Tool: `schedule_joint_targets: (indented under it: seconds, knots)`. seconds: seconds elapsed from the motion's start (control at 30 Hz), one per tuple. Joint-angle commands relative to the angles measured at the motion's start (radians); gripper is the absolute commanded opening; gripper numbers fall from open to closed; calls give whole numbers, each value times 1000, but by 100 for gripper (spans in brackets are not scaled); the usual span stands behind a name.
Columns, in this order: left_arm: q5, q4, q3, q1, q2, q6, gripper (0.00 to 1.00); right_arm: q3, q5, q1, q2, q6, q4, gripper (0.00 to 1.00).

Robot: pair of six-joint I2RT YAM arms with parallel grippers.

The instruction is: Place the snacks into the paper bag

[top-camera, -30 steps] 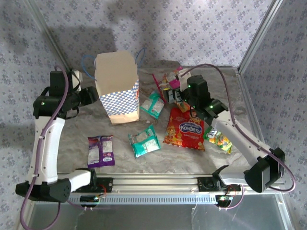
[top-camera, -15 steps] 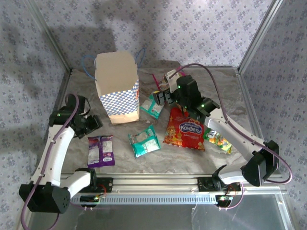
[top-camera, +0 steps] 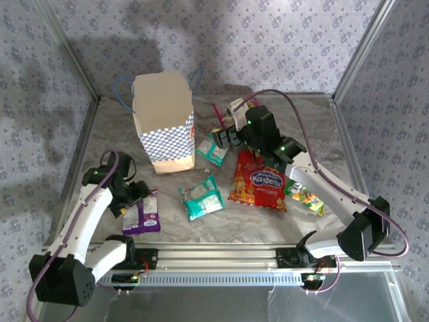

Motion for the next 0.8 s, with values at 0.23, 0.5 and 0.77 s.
schedule_joint_targets:
  seconds: [0.23,0.5,0.77]
  knots:
    - [-73,71,-27,-186,158,-81,94,0,-2,8,-15,-21,-27,100]
    - [-113,110,-37,-236,259,-95,94,-36,22,9,-51,-14,-33,100]
    - [-164,185,-103,-288,297,-177,91,-56,28,9,-63,-9,-34,100]
